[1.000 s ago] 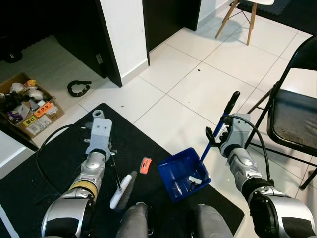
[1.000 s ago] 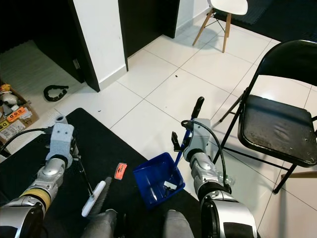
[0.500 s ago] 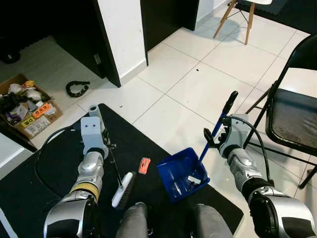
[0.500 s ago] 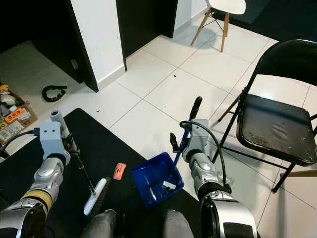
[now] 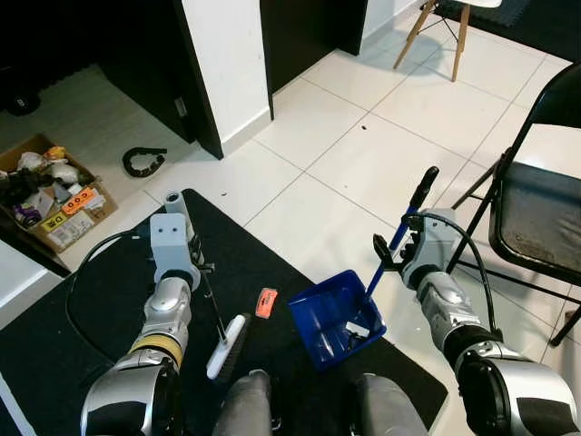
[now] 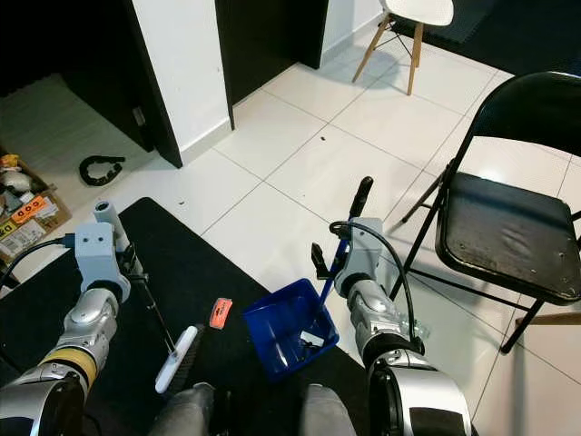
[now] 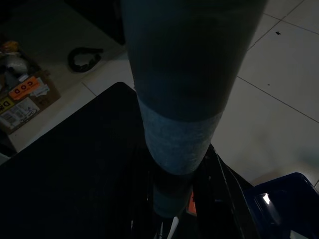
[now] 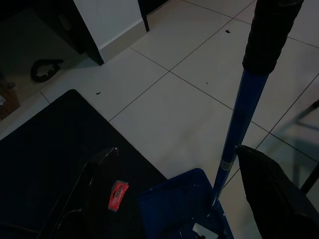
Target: Sweep floor
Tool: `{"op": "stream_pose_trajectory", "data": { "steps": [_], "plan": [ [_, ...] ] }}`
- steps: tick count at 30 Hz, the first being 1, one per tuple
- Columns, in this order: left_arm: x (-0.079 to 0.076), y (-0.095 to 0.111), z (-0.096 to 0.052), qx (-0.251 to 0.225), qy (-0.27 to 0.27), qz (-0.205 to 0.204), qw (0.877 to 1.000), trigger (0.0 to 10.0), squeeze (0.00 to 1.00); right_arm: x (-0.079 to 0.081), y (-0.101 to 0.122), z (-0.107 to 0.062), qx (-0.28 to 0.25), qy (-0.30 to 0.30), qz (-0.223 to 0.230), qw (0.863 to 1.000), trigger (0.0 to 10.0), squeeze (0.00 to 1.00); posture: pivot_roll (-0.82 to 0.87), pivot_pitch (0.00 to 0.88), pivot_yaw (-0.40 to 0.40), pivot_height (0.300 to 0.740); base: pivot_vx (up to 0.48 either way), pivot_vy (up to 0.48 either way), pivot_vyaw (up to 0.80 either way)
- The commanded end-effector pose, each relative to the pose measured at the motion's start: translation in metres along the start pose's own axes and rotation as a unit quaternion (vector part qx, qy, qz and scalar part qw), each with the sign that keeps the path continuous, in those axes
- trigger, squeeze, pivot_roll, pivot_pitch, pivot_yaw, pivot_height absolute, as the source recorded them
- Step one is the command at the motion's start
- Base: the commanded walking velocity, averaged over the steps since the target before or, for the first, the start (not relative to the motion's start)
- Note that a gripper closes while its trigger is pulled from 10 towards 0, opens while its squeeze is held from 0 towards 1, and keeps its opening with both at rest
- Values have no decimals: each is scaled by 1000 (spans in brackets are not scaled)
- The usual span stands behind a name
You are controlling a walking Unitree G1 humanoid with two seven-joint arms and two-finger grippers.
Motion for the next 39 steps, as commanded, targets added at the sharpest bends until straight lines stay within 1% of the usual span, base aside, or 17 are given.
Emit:
{"op": "stream_pose_trajectory", "data": {
  "steps": [1,21,25,26,27,28,29,30,32,39],
  "plan": [
    [-8,-21,-8,44,-13,-5,999,10000,0,-1,0,0,1,-3,1,1000,10000,0,-38,61,-11,740,0,0,0],
    [-12,-20,-7,46,-17,-6,999,10000,0,-3,1,0,9,-2,-7,1000,10000,0,-39,61,-27,740,0,0,0],
    [-12,-20,-6,47,-17,-5,999,10000,0,-7,2,0,3,-27,-11,1000,10000,0,-41,56,-28,740,0,0,0],
    [-13,-20,-6,47,-17,-5,999,10000,0,-9,3,-1,-2,-43,-26,999,10000,0,-39,52,-30,740,0,0,0],
    [-13,-20,-6,47,-17,-5,999,10000,0,-9,3,-1,-2,-43,-26,999,10000,0,-39,52,-30,740,0,0,0],
    [-13,-20,-6,47,-16,-5,999,10000,0,-11,4,-1,-6,-54,-36,998,10000,0,-39,52,-30,740,0,0,0],
    [-14,-20,-6,47,-16,-4,999,10000,0,-12,3,-1,-4,-71,-54,996,10000,0,-38,51,-32,740,0,0,0],
    [-14,-20,-6,47,-16,-4,999,10000,0,-12,3,-1,-4,-71,-54,996,10000,0,-38,51,-32,740,0,0,0],
    [-13,-20,-6,49,-15,-3,999,10000,0,-16,2,-2,-2,-98,-54,994,10000,0,-43,39,-33,740,0,0,0],
    [-16,-20,-6,51,-16,-3,999,10000,0,-18,2,-2,4,-99,-60,993,10000,0,-38,26,-39,740,0,0,0]
  ]
}}
Point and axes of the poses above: a point about 5 cm out from each wrist's last joint towards the gripper, its own z axis pointing out of the wrist towards the gripper, its own y axis along the axis of the wrist's last joint, x = y × z, the point moved 1 cm from there along z, pointing out of the wrist towards the gripper, and after that the axes turned 5 degrees about z, right-handed, at the moved point
